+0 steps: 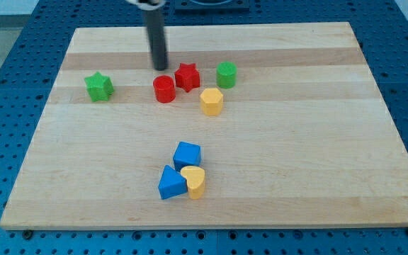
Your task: Slide the green star towards down
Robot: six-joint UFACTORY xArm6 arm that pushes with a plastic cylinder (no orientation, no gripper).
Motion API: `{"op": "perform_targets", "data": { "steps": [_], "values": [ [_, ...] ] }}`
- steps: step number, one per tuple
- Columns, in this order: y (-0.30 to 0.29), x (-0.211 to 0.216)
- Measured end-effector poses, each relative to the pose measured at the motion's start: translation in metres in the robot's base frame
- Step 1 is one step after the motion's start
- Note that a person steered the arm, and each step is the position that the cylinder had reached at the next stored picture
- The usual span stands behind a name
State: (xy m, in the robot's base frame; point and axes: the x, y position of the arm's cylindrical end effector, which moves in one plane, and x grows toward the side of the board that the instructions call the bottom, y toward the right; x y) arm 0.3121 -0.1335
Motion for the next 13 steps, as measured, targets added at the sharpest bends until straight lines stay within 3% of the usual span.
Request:
{"op": "perform_targets", "data": {
  "steps": [1, 2, 4, 8, 13],
  "values": [
    [-0.074, 0.0],
    [-0.079, 0.0],
    [-0.121, 0.04],
    [-0.116, 0.046],
    [-0.062, 0.042]
  ]
}}
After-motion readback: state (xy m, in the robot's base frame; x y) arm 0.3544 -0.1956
